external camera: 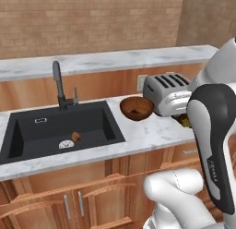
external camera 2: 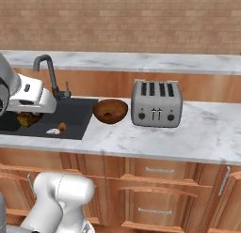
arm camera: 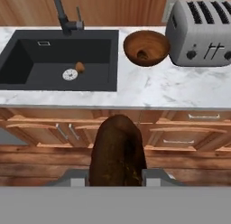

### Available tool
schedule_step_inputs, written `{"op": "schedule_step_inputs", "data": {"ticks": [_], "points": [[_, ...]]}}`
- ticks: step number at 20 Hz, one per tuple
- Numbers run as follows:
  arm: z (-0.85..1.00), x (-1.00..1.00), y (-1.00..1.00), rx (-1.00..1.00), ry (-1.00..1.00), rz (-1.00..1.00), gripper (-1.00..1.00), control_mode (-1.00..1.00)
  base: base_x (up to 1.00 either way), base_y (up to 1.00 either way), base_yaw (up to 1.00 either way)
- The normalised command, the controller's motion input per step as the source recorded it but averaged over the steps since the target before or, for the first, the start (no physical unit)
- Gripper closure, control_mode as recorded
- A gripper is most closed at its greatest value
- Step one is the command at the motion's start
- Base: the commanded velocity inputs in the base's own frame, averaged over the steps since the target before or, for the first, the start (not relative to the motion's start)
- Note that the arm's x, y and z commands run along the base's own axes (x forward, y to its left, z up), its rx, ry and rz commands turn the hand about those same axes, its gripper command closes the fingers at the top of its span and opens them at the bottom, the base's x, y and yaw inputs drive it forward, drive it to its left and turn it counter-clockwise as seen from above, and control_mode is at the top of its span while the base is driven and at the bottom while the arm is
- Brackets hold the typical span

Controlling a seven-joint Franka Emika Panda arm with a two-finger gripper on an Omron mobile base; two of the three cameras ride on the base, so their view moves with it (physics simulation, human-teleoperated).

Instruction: Pick the sweet potatos from the cabinet and place them in one bowl. Pick the potato from the sink and place it in the other bowl.

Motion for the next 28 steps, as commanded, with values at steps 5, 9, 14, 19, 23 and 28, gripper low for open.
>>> {"op": "schedule_step_inputs", "data": {"ticks": [5,9,14,19,23,28], "points": [[0.00,0.00,0.00,0.00,0.00,0.00,1.00,1.00,0.41,-0.01,0.00],[0.00,0.00,0.00,0.00,0.00,0.00,1.00,1.00,0.60,0.00,-0.03],[0.00,0.00,0.00,0.00,0.00,0.00,1.00,1.00,0.45,0.00,-0.09],[0.00,0.00,0.00,0.00,0.00,0.00,1.00,1.00,0.00,0.00,0.00],[0.00,0.00,0.00,0.00,0.00,0.00,1.00,1.00,0.00,0.00,0.00],[0.00,0.00,0.00,0.00,0.00,0.00,1.00,1.00,0.00,0.00,0.00]]}}
